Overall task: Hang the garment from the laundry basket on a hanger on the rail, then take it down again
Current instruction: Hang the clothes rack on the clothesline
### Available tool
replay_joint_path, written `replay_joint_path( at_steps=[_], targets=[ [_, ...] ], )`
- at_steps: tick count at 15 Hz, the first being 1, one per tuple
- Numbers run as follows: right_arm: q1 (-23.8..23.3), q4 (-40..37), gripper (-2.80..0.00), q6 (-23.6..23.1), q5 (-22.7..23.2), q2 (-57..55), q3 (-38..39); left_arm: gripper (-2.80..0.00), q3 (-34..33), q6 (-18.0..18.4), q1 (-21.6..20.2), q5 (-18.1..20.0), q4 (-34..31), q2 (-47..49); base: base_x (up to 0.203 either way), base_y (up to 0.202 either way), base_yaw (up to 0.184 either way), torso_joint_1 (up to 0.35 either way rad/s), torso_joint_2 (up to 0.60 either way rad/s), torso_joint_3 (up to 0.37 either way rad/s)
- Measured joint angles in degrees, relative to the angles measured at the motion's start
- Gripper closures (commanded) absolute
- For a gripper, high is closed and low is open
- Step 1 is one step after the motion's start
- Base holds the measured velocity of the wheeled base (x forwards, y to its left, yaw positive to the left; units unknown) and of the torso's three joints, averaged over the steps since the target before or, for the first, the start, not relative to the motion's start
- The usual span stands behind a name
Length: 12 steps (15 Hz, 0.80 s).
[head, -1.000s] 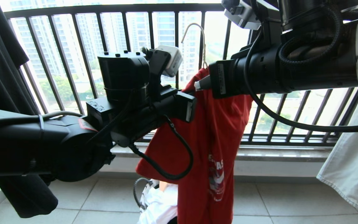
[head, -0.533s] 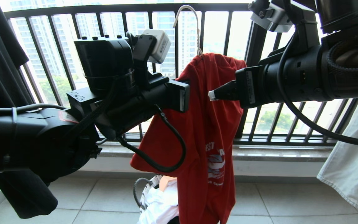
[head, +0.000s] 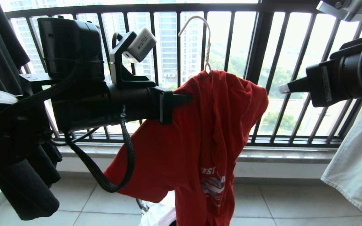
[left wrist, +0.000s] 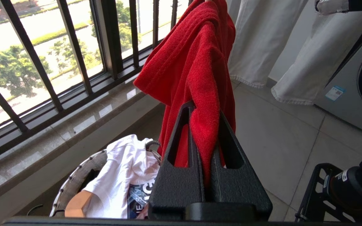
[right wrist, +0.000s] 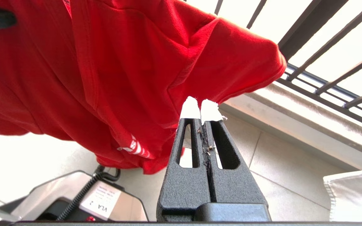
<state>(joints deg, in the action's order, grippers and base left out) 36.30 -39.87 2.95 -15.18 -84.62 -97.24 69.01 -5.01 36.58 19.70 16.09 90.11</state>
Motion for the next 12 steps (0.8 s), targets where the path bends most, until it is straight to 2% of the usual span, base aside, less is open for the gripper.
replay_joint_path(
  at_steps=[2,3,6,8,10,12],
  targets=[
    [1.08,-4.64,0.0,-0.64,0.13,1.56,-0.45,0.0,0.77,0.02,-0.59,4.36,-5.25,-0.81,0.0,0.0,0.0,0.0,0.0,0.0],
    [1.92,-6.73,-2.8,-0.75,0.2,2.07,-0.71,0.0,0.92,0.05,-0.63,6.78,-7.32,-1.15,0.0,0.0,0.0,0.0,0.0,0.0],
    [2.54,-7.51,-2.8,-4.41,0.4,3.09,0.7,0.0,0.85,0.13,-0.76,13.14,-10.49,-1.92,0.0,0.0,0.0,0.0,0.0,0.0],
    [2.65,-7.49,-2.8,-6.49,2.32,3.18,1.54,0.0,0.59,0.21,-0.8,16.58,-11.35,-2.13,0.0,0.0,0.0,0.0,0.0,0.0],
    [2.62,-7.24,-2.8,-7.94,6.23,2.19,1.83,0.0,-0.22,0.33,-0.8,18.46,-11.38,-2.6,0.0,0.0,0.0,0.0,0.0,0.0],
    [2.33,-7.17,-2.8,-12.21,7.24,1.02,2.05,0.0,-0.8,0.39,-0.73,18.74,-11.36,-3.46,0.0,0.0,0.0,0.0,0.0,0.0]
  ],
)
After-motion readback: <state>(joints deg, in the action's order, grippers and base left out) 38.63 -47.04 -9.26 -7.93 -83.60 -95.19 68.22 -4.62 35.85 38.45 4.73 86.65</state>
